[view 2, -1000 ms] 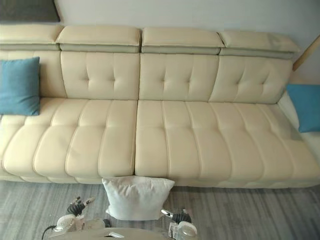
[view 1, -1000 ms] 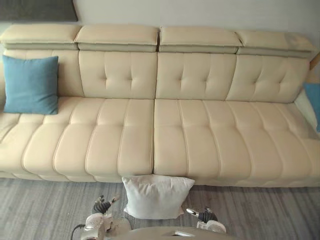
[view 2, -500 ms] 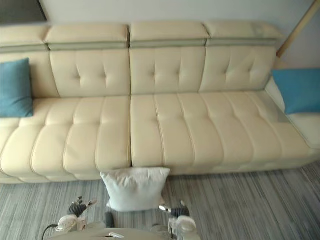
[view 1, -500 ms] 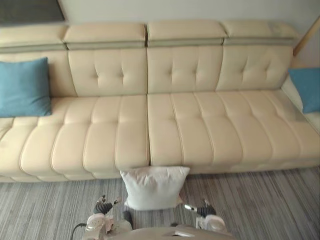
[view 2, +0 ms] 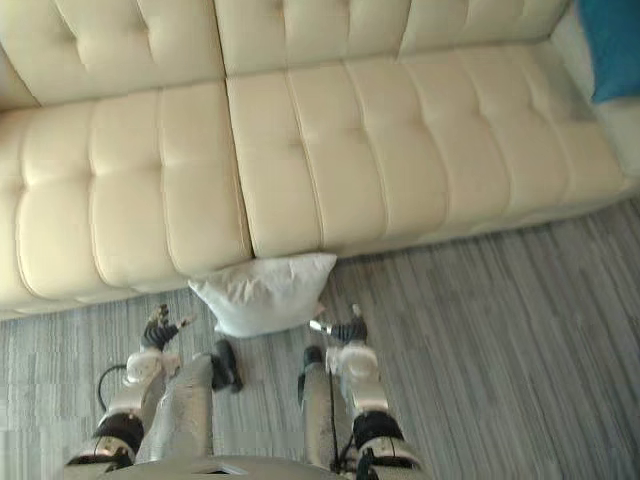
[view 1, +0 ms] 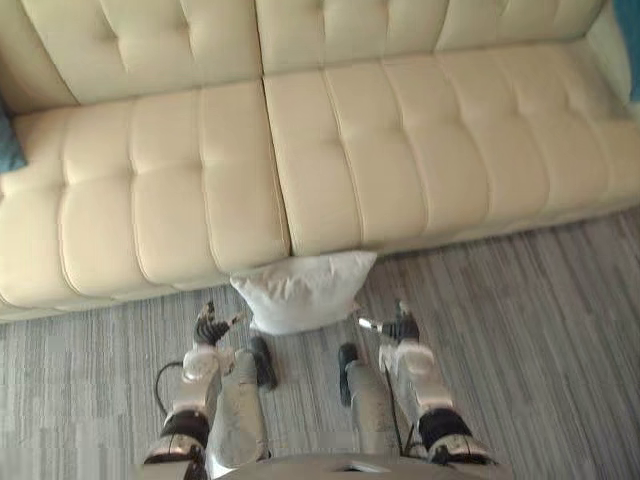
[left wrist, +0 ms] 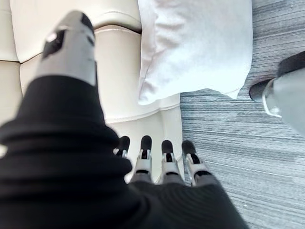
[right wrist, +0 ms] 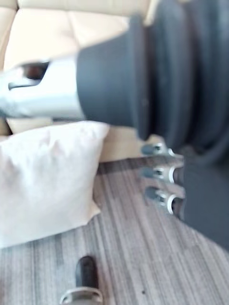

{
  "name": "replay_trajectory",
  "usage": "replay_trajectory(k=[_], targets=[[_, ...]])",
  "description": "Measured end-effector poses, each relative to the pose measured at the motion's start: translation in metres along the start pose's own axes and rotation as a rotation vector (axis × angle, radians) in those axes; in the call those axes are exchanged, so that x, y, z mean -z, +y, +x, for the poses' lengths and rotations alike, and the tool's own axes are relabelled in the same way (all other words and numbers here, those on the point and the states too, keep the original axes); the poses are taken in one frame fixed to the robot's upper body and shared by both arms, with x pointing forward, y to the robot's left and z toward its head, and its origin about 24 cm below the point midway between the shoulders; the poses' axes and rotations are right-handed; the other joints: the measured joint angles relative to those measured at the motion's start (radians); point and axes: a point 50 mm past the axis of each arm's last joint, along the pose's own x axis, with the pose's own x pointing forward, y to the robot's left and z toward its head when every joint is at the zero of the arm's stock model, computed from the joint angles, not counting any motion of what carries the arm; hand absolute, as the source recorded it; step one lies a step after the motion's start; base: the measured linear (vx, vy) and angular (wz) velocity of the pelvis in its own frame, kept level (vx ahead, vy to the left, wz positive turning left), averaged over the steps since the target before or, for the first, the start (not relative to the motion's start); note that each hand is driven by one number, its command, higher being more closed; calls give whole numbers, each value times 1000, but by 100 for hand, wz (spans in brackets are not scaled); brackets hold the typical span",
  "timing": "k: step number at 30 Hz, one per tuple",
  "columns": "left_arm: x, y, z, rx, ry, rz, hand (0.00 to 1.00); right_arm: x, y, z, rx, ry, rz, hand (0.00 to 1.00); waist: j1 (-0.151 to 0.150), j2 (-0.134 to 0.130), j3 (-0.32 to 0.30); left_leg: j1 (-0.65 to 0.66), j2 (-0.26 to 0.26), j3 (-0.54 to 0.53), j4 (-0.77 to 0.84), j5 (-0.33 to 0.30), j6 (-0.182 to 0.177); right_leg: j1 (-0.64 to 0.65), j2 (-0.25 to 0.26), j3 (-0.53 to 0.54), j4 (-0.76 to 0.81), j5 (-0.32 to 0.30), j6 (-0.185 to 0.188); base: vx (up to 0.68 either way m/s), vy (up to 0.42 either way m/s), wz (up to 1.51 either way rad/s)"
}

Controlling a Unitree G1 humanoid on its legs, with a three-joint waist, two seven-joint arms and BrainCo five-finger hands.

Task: Pick up cushions and gather them together orderly.

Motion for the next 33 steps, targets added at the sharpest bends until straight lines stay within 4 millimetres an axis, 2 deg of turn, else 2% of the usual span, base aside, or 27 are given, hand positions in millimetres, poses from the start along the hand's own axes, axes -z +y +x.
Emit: replay_trajectory(k=[1, 3, 4, 5, 7, 11, 12, 13, 15, 17, 21, 22, 25, 26, 29, 31, 32, 33], targets=[[-9, 1, 4, -7, -25, -4, 0, -10, -1, 4, 4, -32, 0, 0, 1, -1, 14, -23, 5, 0, 19, -12, 0, -24, 1, 1, 22, -12, 6, -228, -3, -21], [-55, 13, 18, -54, -152, -22, 0, -57, -6, 19, 36, -166, 31, 0, 0, 0, 55, -156, 30, -10, 116, -46, -4, -169, 12, 5, 128, -40, 7, -248, -5, -16], [-66, 16, 20, -61, -185, -29, 0, -67, -9, 20, 44, -198, 35, 0, -1, 0, 65, -185, 31, -13, 130, -46, -4, -201, 12, 5, 150, -46, 1, -233, -20, 6], [-95, 23, 25, -89, -262, -58, 0, -87, -15, 26, 72, -257, 31, 0, -4, 1, 88, -266, 34, -25, 165, -45, -3, -285, 11, 1, 201, -53, -1, -216, -34, 12], [-130, 34, 28, -121, -360, -97, 0, -118, -23, 31, 113, -336, 62, 0, -3, 3, 120, -371, 46, -36, 207, -42, 2, -391, 13, -4, 257, -54, -1, -207, -50, 10], [-182, 44, 25, -155, -504, -182, 0, -181, -31, 31, 162, -504, 122, 0, 2, 3, 182, -582, 72, -55, 295, -22, 20, -605, 26, -9, 368, -53, 2, -100, -56, 1], [-189, 42, 24, -154, -524, -191, 0, -189, -32, 31, 166, -525, 127, 0, 3, 3, 191, -606, 75, -55, 304, -21, 23, -632, 26, -9, 382, -52, 4, -53, -53, 5], [-203, 39, 22, -147, -561, -215, 0, -209, -32, 29, 171, -571, 158, 0, 5, 4, 211, -663, 79, -57, 328, -15, 32, -693, 27, -8, 416, -55, 7, -21, -35, 5], [-210, 38, 20, -146, -581, -240, 0, -221, -30, 27, 176, -600, 179, 0, 7, 2, 223, -697, 84, -57, 343, -8, 44, -728, 29, -8, 434, -55, 9, -12, -16, 1], [-222, 32, 17, -131, -611, -275, 0, -244, -26, 20, 167, -674, 202, 0, 12, 2, 226, -764, 93, -58, 367, 0, 53, -801, 32, -7, 467, -56, 10, 0, 0, 0], [-229, 22, 15, -130, -627, -303, 0, -270, -18, 12, 168, -741, 218, 0, 12, 2, 228, -815, 96, -60, 385, 5, 55, -857, 31, -7, 500, -60, 14, -11, -9, 5], [-232, 20, 13, -125, -642, -305, 0, -278, -14, 9, 158, -765, 214, 100, 12, 2, 228, -827, 96, -61, 385, 7, 51, -871, 31, -8, 504, -60, 14, -27, 2, 5], [-246, 9, 6, -100, -693, -294, 0, -293, -5, 2, 143, -811, 205, 100, 16, 2, 228, -866, 95, -62, 382, 12, 40, -913, 28, -10, 512, -59, 13, -34, 8, 9], [-257, 1, 0, -86, -734, -273, 0, -303, 3, -3, 128, -843, 192, 100, 19, 2, 228, -897, 94, -63, 382, 17, 37, -948, 25, -13, 522, -60, 15, -40, 13, 13], [-272, -13, -7, -70, -785, -239, 0, -315, 16, -11, 104, -889, 170, 100, 21, 2, 234, -936, 93, -72, 386, 31, 38, -984, 19, -27, 539, -58, 11, -39, 15, 14], [-282, -30, -16, -40, -833, -225, 0, -325, 22, -18, 114, -925, 162, 100, 22, 1, 235, -960, 90, -81, 389, 40, 42, -1004, 13, -36, 552, -59, 8, -34, 19, 16], [-284, -40, -19, -24, -844, -213, 100, -328, 23, -20, 126, -944, 145, 100, 22, 1, 235, -967, 84, -85, 389, 46, 45, -1012, 10, -37, 559, -61, 9, -35, 20, 15], [-285, -47, -22, -12, -851, -211, 100, -331, 25, -23, 131, -956, 144, 100, 21, 1, 235, -972, 83, -85, 388, 50, 48, -1019, 9, -38, 562, -61, 9, -35, 19, 10]])
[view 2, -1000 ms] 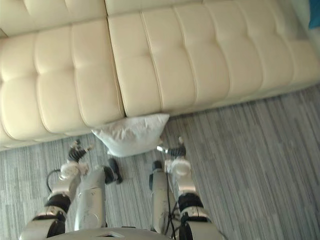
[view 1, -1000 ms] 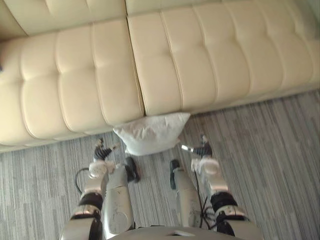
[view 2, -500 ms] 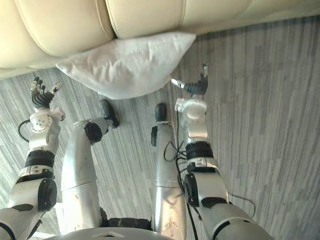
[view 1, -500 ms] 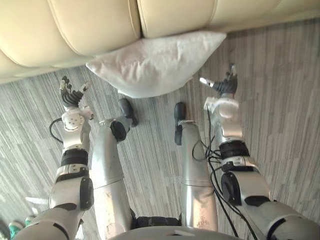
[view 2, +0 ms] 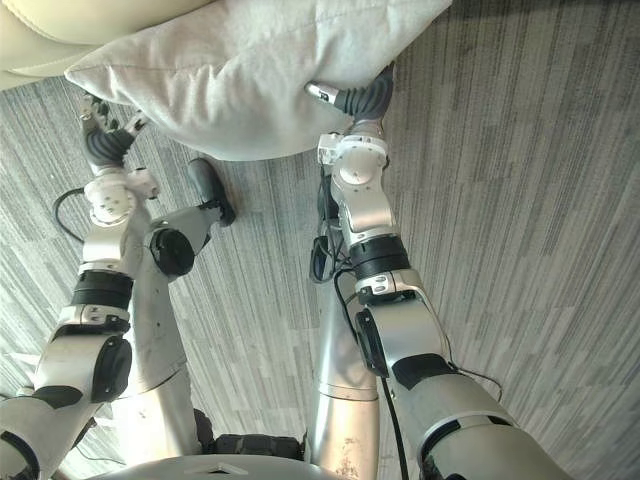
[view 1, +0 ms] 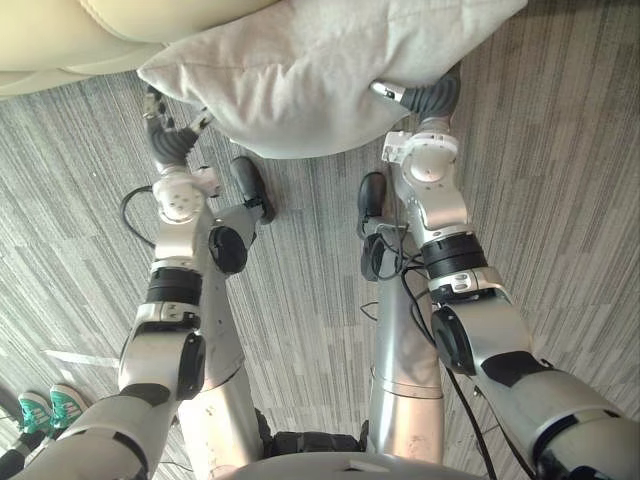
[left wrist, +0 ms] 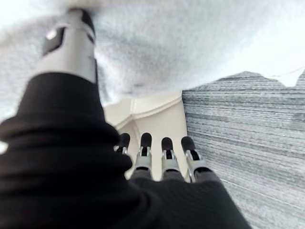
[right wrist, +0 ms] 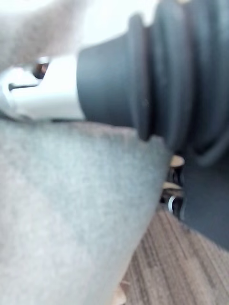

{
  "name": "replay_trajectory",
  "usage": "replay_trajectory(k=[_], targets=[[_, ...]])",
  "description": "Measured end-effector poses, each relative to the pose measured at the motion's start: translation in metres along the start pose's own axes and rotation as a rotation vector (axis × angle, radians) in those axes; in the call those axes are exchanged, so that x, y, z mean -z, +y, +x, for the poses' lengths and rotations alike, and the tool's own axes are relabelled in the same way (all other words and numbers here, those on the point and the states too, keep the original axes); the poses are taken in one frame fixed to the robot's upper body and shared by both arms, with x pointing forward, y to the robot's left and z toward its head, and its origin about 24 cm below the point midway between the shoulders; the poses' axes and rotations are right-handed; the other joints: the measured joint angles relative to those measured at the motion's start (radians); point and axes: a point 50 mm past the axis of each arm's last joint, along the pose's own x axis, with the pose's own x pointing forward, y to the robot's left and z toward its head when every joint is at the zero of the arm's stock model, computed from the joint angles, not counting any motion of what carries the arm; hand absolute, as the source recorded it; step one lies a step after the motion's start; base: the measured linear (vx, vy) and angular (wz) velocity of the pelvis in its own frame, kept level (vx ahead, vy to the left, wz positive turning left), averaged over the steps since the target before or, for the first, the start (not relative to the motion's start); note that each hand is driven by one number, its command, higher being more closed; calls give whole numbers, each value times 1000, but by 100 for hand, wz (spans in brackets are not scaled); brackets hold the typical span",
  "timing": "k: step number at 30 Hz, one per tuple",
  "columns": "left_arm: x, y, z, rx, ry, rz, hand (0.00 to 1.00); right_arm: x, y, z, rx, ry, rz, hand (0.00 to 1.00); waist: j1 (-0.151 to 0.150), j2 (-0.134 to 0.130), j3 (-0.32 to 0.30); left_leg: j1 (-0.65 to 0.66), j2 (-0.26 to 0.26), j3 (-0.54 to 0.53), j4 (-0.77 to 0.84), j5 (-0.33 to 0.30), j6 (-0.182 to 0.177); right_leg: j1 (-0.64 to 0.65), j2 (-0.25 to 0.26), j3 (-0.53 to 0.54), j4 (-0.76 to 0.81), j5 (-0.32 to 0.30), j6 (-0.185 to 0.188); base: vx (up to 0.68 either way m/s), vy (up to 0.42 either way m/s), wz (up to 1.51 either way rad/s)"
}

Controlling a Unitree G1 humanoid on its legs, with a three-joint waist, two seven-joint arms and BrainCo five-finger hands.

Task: Pick up cushions and gather them together orderly.

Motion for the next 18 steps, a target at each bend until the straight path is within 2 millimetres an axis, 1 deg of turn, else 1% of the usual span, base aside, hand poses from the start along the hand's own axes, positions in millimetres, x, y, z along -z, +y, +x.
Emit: replay_trajectory(k=[1, 3, 5, 7, 9, 13, 18], targets=[[0, -3, -1, 1, 1, -4, 100, -1, 1, 0, 3, -4, -2, 100, -1, 0, 0, -2, -1, 0, -1, 2, 0, -3, 0, 0, 0, 0, 0, -33, 16, 7], [-9, -12, -3, -4, -34, -22, 100, -10, 4, -2, 15, -45, -14, 100, -8, 0, 0, -12, -7, -2, -13, 9, -8, -15, -4, -3, 0, 1, -1, -37, 18, 8], [-10, -16, -4, -1, -43, -9, 100, -12, 7, -3, 25, -49, -16, 100, -10, 0, 0, -16, -7, -9, -17, 13, -12, -16, -5, -11, -1, 2, -3, -36, 14, 7], [-13, -23, -8, 19, -60, -10, 100, -17, 9, -5, 34, -77, -29, 100, -19, 0, 0, -16, -18, -20, -41, 31, -18, -14, -14, -25, -12, 5, -8, -47, 12, 16], [-17, -28, -10, 30, -83, -4, 100, -22, 8, -6, 47, -95, -33, 100, -17, 0, 0, -16, -20, -24, -63, 49, -21, -14, -15, -32, -24, 12, -18, -45, 5, 10], [-25, -30, -11, 31, -118, -3, 100, -25, 8, -11, 42, -115, -21, 100, -18, 0, 0, -14, -19, -36, -83, 75, -20, -10, -13, -50, -35, 19, -30, -30, -7, 4], [-23, -26, -11, 11, -119, 23, 100, -28, 5, -18, 44, -138, 5, 100, -19, 0, -1, 11, -18, -47, -121, 98, -29, 21, -9, -69, -71, 36, -46, -35, -10, 0]])
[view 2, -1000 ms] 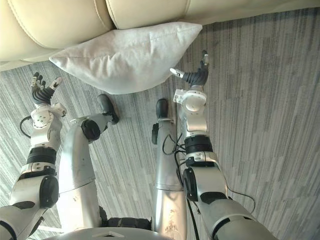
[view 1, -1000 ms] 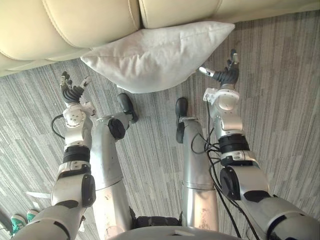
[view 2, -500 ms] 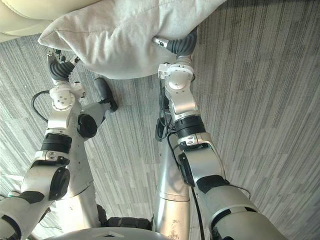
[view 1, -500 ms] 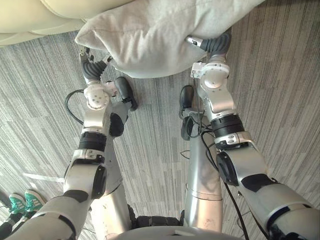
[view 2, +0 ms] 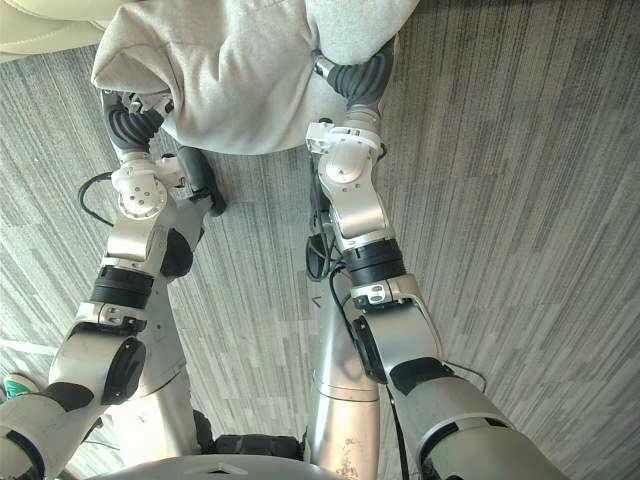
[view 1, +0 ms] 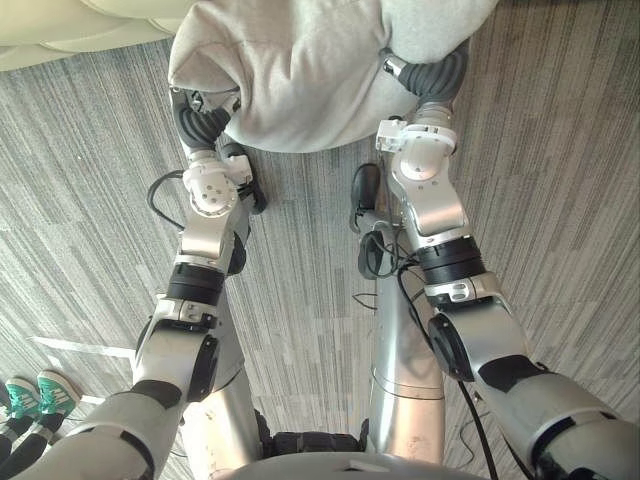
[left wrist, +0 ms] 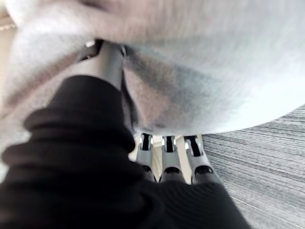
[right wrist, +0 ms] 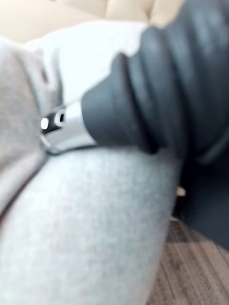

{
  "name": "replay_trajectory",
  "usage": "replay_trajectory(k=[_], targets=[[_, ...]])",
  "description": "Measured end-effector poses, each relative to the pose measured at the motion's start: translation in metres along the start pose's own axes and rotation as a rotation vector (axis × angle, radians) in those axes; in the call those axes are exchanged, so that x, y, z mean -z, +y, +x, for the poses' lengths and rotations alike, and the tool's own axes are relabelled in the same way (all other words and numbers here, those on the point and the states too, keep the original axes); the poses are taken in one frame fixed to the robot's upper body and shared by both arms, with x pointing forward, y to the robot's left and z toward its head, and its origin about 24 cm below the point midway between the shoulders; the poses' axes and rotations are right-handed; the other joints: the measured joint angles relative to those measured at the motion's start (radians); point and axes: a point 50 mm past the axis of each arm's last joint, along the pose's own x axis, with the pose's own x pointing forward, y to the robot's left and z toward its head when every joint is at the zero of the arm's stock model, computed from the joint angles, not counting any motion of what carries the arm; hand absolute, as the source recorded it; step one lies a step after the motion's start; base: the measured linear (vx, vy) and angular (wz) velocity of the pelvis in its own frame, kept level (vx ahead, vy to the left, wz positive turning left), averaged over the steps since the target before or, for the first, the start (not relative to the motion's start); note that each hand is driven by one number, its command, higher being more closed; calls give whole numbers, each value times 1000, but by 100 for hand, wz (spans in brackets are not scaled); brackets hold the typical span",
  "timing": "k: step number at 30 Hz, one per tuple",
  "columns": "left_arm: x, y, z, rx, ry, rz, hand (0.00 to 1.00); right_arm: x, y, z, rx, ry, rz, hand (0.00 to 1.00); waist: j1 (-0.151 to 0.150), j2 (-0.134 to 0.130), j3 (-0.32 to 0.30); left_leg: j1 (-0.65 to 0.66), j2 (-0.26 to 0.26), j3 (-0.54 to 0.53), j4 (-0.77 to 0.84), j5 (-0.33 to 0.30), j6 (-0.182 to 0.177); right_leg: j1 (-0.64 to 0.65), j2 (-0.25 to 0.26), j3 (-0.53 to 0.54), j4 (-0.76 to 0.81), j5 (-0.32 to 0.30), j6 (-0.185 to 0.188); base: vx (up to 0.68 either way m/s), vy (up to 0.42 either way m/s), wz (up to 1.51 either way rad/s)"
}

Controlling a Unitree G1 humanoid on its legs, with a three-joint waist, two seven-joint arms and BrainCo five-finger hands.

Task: Pick up cushions and gather them together orderly.

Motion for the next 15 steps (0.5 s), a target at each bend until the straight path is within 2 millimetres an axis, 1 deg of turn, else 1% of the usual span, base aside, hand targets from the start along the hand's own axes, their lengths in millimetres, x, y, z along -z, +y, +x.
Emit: replay_trajectory(k=[2, 4, 5, 7, 10, 11, 13, 14, 15], targets=[[3, 2, -1, -2, 9, 7, 100, 1, -1, -1, 2, 3, 1, 100, -4, 0, -1, 24, -1, -2, -22, 6, -10, 27, 1, -8, -22, 7, -4, -39, -7, -2], [1, 3, -3, -4, 1, 2, 100, -1, -3, -5, 5, -9, 14, 100, -5, 0, -1, 51, -2, -1, -48, 14, -18, 51, 5, -8, -47, 17, -6, -33, -10, -4], [-4, 5, -5, -16, -21, -11, 100, -2, -4, -10, 7, -13, 29, 100, -5, 0, -1, 73, -2, 0, -67, 20, -21, 73, 9, -9, -66, 25, -7, -29, -20, -6], [-9, 8, -9, -22, -47, -30, 100, 2, -5, -18, 5, 1, 46, 100, -9, 0, -2, 122, -1, 2, -86, 29, -19, 120, 13, -11, -85, 29, -11, -18, -28, -6], [-16, 11, -18, -26, -81, -62, 100, 15, -5, -34, -2, 52, 66, 100, -15, -1, -7, 225, 1, 1, -110, 31, -26, 227, 21, -16, -121, 32, -16, 4, -37, -5], [-17, 12, -23, -28, -89, -78, 100, 19, -7, -43, -7, 67, 77, 100, -15, -2, -16, 264, 2, -1, -125, 24, -39, 271, 25, -17, -143, 33, -18, 14, -34, -9], [-13, 16, -35, -36, -80, -102, 100, 27, -12, -60, -23, 93, 92, 100, -19, -3, -88, 282, 1, -4, -146, 17, -45, 293, 29, -21, -171, 32, -18, 30, -18, -6], [-13, 16, -37, -36, -84, -108, 100, 27, -14, -62, -25, 93, 94, 100, -20, -3, -91, 294, 0, -3, -153, 17, -45, 305, 28, -20, -178, 32, -18, 58, -6, 0], [-14, 19, -42, -38, -87, -118, 100, 27, -17, -68, -28, 93, 103, 100, -24, -4, -89, 340, -2, 0, -155, 17, -48, 351, 28, -22, -190, 35, -19, 80, -12, -2]])
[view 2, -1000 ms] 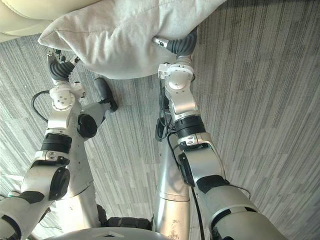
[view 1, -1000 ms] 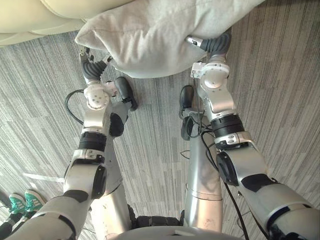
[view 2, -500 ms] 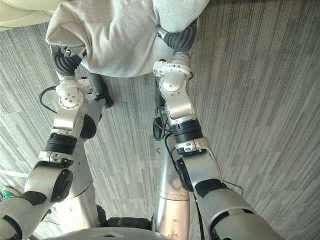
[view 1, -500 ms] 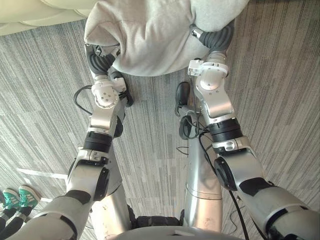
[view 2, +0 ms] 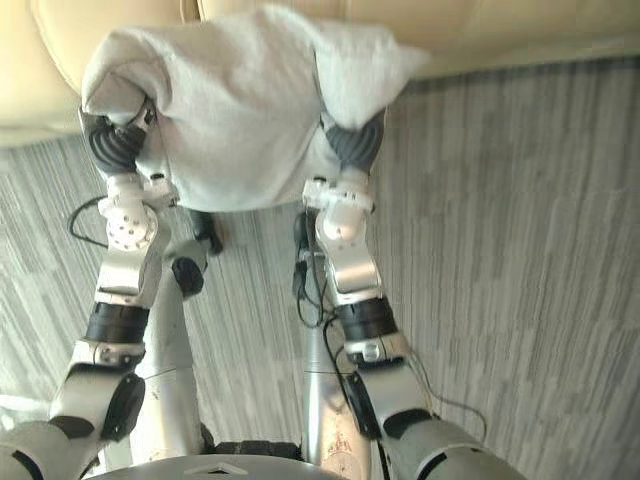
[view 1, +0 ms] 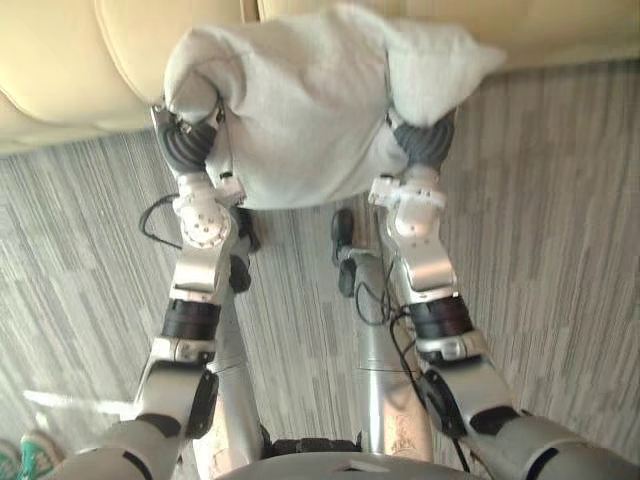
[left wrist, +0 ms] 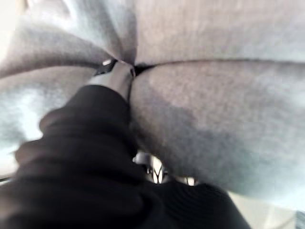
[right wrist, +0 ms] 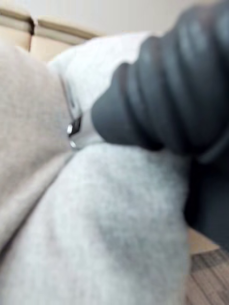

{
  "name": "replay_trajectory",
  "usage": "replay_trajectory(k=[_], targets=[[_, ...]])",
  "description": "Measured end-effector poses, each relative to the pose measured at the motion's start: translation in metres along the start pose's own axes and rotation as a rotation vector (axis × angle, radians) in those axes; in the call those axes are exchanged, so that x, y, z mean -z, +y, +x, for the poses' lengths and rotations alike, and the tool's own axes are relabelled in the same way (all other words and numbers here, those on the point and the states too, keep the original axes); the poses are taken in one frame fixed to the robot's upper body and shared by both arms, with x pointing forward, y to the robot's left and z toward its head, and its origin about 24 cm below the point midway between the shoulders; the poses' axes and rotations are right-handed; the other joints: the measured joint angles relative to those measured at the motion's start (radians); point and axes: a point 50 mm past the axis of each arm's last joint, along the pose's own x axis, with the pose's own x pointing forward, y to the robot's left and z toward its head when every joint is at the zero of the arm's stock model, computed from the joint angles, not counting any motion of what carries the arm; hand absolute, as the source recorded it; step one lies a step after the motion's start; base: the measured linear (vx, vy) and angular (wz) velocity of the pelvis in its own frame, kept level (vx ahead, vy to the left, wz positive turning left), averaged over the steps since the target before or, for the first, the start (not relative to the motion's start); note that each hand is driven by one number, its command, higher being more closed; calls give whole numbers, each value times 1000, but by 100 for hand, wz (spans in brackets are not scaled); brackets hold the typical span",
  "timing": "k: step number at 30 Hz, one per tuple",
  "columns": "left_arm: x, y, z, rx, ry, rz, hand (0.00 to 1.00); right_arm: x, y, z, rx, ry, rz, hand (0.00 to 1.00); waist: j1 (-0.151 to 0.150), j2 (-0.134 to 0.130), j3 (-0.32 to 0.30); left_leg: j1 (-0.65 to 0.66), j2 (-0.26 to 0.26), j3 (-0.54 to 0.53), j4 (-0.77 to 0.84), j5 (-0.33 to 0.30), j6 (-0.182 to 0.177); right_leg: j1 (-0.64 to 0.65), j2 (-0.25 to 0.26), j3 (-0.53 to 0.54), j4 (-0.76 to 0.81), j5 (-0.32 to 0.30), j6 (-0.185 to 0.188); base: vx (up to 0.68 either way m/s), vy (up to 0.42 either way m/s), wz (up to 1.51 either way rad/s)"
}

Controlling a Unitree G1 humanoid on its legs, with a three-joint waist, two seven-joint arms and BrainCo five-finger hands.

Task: Pick up cushions and gather them together orderly.

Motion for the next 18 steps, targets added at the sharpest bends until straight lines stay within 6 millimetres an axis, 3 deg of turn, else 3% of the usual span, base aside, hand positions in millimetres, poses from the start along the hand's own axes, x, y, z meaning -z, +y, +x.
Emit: replay_trajectory(k=[3, 6, 8, 11, 12, 13, 18], targets=[[13, 14, -36, -12, 72, -9, 100, 24, -13, -42, -48, 105, 1, 100, -3, -1, -87, 125, -1, 3, -14, -43, -15, 140, 2, 0, -51, -27, 11, 123, -7, -5], [7, 25, -57, 4, 60, -7, 100, 32, -27, -74, -96, 155, 7, 100, -2, -3, -96, 273, 1, 9, -17, -79, -19, 300, 5, -1, -95, -36, 12, 148, 7, -8], [6, 36, -71, 14, 64, 29, 100, 39, -33, -94, -138, 210, -5, 100, -2, -7, -142, 342, 2, 24, -32, -101, -21, 369, 9, 11, -134, -39, 17, 171, 46, -18], [18, 54, -94, 49, 147, 90, 100, 53, -43, -124, -194, 332, -10, 100, 4, -9, -151, 551, 8, 45, -74, -138, -31, 590, 20, 20, -236, -41, 20, 170, 56, -15], [21, 57, -100, 55, 171, 98, 100, 55, -46, -130, -199, 355, -14, 100, 5, -12, -172, 579, 7, 49, -88, -142, -33, 621, 20, 21, -256, -41, 20, 203, 51, -5], [27, 64, -112, 72, 224, 102, 100, 57, -51, -142, -207, 397, -13, 100, 6, -13, -232, 620, 2, 54, -120, -147, -38, 670, 19, 19, -308, -39, 20, 209, 34, 0], [36, 68, -136, 129, 330, 52, 100, 61, -66, -152, -197, 450, -4, 100, 7, -26, -339, 806, -38, 75, -231, -142, -39, 880, -4, 16, -481, -2, 30, 227, 47, 4]])
